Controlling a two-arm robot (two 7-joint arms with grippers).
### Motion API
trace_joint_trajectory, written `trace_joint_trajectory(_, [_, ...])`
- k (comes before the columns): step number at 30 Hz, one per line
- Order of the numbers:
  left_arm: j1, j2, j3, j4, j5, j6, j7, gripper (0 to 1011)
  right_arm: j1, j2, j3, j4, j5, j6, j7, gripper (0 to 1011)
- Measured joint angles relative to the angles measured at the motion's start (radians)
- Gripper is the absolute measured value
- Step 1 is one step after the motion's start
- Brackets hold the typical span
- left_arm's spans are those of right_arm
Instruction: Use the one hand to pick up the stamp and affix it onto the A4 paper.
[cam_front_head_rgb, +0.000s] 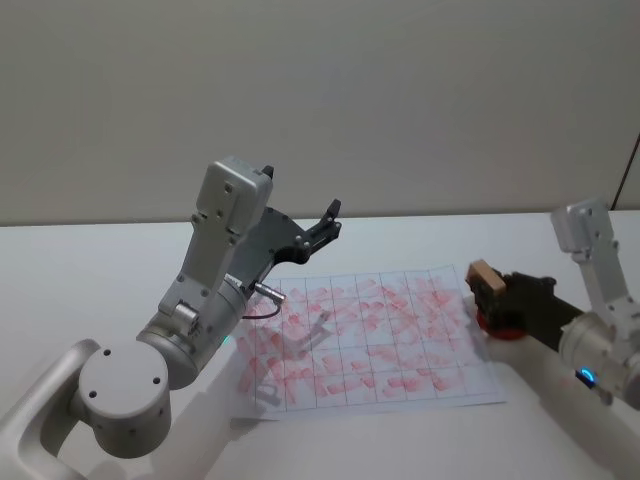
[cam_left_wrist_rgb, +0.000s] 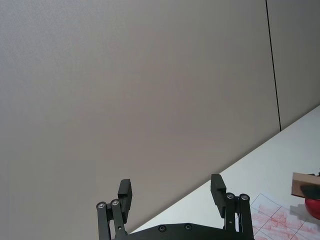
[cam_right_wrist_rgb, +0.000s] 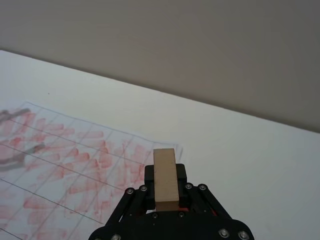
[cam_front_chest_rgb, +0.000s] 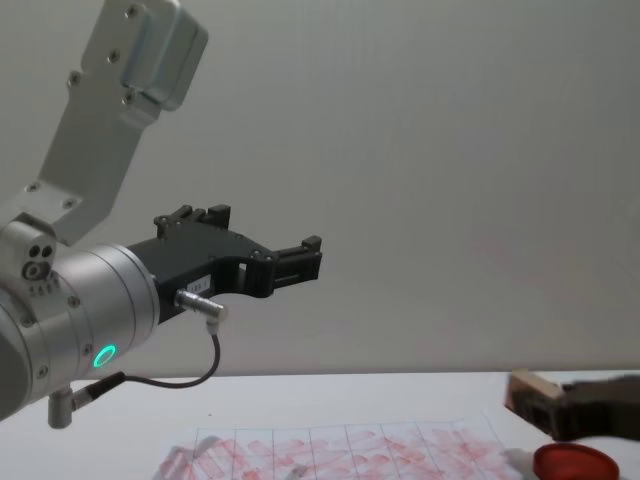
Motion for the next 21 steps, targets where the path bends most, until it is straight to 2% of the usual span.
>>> trace_joint_trajectory(10, [0.000, 0.000, 0.000, 0.000, 0.000, 0.000, 0.000, 1001, 0.060, -0.032, -0.020, 0.036, 0.003, -0.046, 0.106, 219])
trace_joint_trajectory(17, [0.000, 0.000, 0.000, 0.000, 0.000, 0.000, 0.000, 1001, 0.086, -0.050, -0.032, 0.066, 0.019, -0.039, 0.167, 219])
trace_joint_trajectory(21, [0.000, 0.000, 0.000, 0.000, 0.000, 0.000, 0.000, 1001, 0.097, -0.057, -0.041, 0.087, 0.027, -0.014, 0.202, 218])
